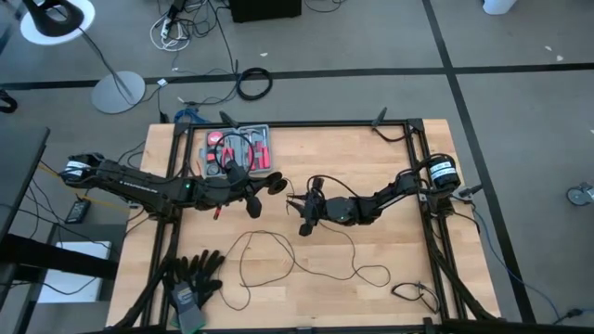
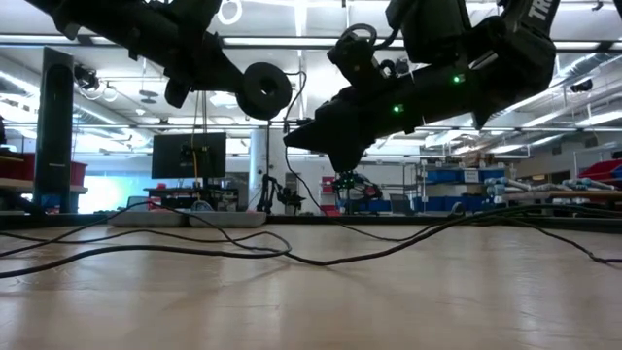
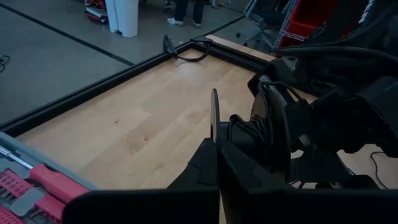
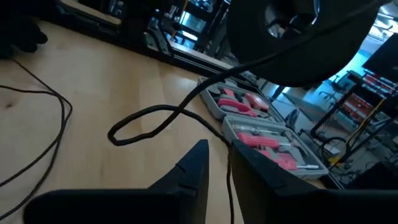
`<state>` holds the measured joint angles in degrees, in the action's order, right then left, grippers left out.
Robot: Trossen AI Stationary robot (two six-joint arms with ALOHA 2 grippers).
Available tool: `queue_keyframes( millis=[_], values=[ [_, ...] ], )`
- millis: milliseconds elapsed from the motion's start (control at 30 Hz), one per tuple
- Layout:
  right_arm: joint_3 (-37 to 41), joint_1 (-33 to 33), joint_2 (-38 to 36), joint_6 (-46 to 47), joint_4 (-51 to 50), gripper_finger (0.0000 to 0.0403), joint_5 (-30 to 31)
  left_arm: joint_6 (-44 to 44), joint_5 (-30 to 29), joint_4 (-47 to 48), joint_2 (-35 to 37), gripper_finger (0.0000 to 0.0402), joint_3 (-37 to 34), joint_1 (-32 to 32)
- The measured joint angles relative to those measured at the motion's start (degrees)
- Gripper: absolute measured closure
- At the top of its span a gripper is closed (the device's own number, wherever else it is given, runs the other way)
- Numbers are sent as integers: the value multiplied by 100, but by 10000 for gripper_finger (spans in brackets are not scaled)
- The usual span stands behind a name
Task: Coil cords
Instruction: Coil the black wire onto the spool
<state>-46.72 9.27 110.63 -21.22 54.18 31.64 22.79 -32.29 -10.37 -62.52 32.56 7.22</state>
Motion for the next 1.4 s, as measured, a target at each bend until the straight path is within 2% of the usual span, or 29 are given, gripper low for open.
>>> queue_keyframes(
  millis=[567, 733, 833, 967, 1267, 1400],
  values=[
    [-15, 2, 0, -445, 12, 340, 2, 245, 107, -6, 0, 401, 0, 0],
    [-129, 44, 0, -451, 27, 360, -191, 299, 109, -6, -4, 401, 0, 0],
    [-140, 42, 0, -424, -20, 388, -361, 299, 107, -4, -4, 401, 0, 0],
    [-140, 20, 0, 364, -276, 398, -341, 267, 107, -58, -4, 401, 0, 0],
    [-147, -159, -2, 3632, -1735, 401, -392, -298, -4, -772, -4, 401, 0, 0],
    [-146, -159, -2, 4311, -1907, 402, -861, -447, -54, -981, -4, 401, 0, 0]
  ],
)
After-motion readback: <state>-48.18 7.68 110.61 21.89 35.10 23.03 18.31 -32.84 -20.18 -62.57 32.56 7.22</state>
